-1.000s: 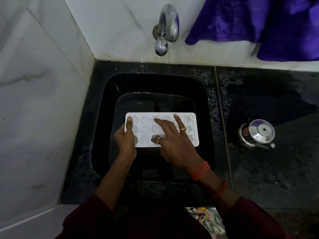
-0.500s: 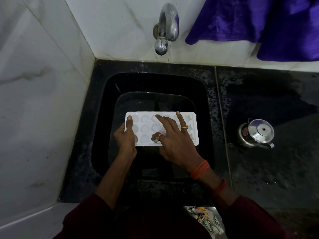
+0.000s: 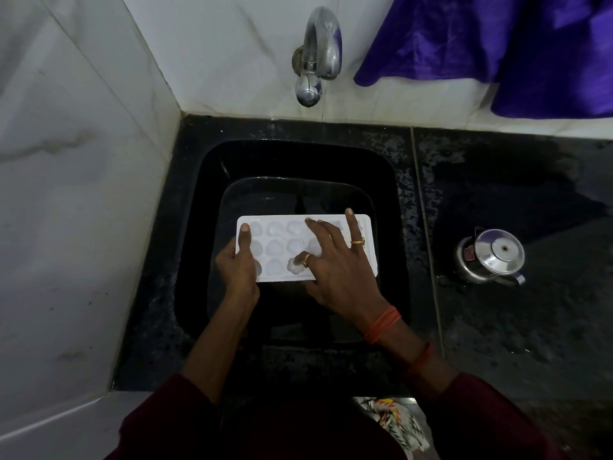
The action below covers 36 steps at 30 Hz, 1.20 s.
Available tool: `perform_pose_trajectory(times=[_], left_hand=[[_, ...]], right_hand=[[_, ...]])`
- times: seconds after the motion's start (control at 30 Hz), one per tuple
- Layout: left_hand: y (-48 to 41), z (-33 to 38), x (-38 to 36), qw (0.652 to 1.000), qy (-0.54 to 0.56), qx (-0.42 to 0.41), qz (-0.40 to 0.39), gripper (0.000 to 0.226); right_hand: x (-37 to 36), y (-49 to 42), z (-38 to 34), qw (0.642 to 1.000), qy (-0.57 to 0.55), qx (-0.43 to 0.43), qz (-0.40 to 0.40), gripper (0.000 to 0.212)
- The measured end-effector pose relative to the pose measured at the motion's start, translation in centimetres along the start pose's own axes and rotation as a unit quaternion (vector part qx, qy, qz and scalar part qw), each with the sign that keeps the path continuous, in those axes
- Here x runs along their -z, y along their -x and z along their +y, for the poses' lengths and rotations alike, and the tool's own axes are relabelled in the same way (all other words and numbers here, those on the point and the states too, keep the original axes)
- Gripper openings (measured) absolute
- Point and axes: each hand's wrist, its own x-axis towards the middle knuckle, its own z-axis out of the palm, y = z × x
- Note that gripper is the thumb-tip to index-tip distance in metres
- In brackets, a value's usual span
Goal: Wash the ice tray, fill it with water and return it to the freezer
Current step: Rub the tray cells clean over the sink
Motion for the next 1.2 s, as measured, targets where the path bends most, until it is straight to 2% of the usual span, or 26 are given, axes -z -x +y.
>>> perform_pose_trajectory(times=[0.23,0.3,0.43,0.57,0.67,0.8,0.97,1.2], left_hand=[[0.1,-0.3,0.1,1.000,0.006,0.011,0.000,0.028],[0.2,-0.4,0.2,1.000,0.005,0.014,-0.002,0.026],[0.2,-0.4,0.3,1.000,0.014,0.015,0.000,0.024],[0.4,-0.3,0.0,1.000,0.014,0.009,-0.001,0.024],[0.6,-0.3,-0.1,1.000,0.013,0.008,-0.003,0.027],[0.7,-0.4,0.0,1.000,0.008,0.009,-0.008,0.024],[0.9,-0.4,-0.1,1.000,-0.006,0.005,-0.009,0.026],[0.9,-0.3,-0.2,1.000,-0.015,0.006,-0.005,0.029]], right_hand=[[-0.8,0.3,-0.3,1.000,-0.013,0.012,-0.013,0.022],[-0.5,0.4,-0.2,0.999,-0.033,0.009,-0.021,0.030],[0.3,0.2,0.0,0.997,-0.066,-0.022,-0.017,0.060],[-0.2,0.0,0.2,0.997,-0.060,-0.028,-0.041,0.064],[-0.4,-0.1,0.0,0.996,-0.076,-0.015,-0.052,0.059],[-0.4,-0.2,-0.2,0.994,-0.059,-0.013,-0.088,0.077],[-0.5,-0.2,0.0,0.996,-0.048,0.003,-0.075,0.064],[-0.4,-0.3,0.3,0.997,-0.036,0.003,-0.061,0.061]])
